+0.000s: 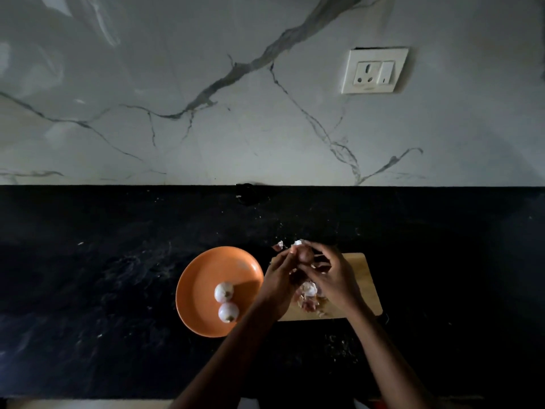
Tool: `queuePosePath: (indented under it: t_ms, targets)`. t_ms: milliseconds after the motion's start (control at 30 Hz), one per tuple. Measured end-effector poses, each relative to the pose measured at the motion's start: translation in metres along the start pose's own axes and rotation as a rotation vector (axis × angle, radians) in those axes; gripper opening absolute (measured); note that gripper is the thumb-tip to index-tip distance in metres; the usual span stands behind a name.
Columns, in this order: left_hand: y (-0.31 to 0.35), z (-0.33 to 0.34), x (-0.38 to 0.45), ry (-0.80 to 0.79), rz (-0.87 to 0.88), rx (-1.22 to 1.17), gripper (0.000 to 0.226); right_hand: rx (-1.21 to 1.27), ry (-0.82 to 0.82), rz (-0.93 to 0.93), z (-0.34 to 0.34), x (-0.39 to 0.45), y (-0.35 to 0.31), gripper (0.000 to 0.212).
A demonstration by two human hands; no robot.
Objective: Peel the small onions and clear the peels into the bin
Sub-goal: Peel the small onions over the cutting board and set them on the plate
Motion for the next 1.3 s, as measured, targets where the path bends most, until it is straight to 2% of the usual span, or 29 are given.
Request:
queuePosePath:
  t_ms: [167, 300, 400, 567, 667, 833, 933, 1067, 1200, 1300]
  targets:
    - [0.002, -0.008, 0.002, 0.071, -0.088, 0.056, 0.035, 0.059, 0.053, 0.091, 0.0, -0.007, -0.004, 0.041]
    - [0.004, -0.01, 0.004, 0.022, -0.085, 0.105, 0.026, 0.055, 0.094, 0.137, 0.001, -0.005, 0.0, 0.045]
    - [0.006, -0.009, 0.003, 0.015, -0.063, 0.071, 0.021, -0.036, 0.123, 0.096, 0.002, 0.001, 0.002, 0.054]
    - [0.007, -0.009, 0.005, 0.019, -0.044, 0.017, 0.015, -0.064, 0.081, -0.061, 0.004, -0.002, -0.008, 0.047]
    - [0.01, -0.008, 0.002, -0.004, -0.037, 0.014, 0.022, -0.022, 0.129, -0.104, 0.001, -0.003, -0.01, 0.035]
    - [0.013, -0.008, 0.002, -0.007, -0.055, 0.04, 0.04, 0.083, 0.12, -0.028, -0.001, 0.002, -0.01, 0.02]
    - [0.016, -0.011, 0.004, -0.003, -0.062, 0.061, 0.036, 0.066, 0.128, -0.002, -0.005, 0.006, -0.012, 0.026]
    - [0.019, -0.012, 0.006, -0.004, -0.046, 0.09, 0.035, 0.07, 0.127, 0.02, -0.008, 0.008, -0.015, 0.021]
    - [0.022, -0.013, 0.007, -0.017, -0.036, 0.107, 0.033, -0.095, 0.109, -0.047, -0.014, 0.009, -0.019, 0.021]
    - [0.02, -0.013, 0.008, -0.023, -0.042, 0.123, 0.032, -0.047, 0.128, -0.012, -0.019, 0.012, -0.018, 0.013]
Point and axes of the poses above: each hand's wrist, its own x-axis towards the middle knuckle, its own z-axis out of the palm, y = z × x, the point moved 4 cm from there along x, towards the middle knuckle, and after that the axes turned 2 degrees about -z, right-handed, at the moved point
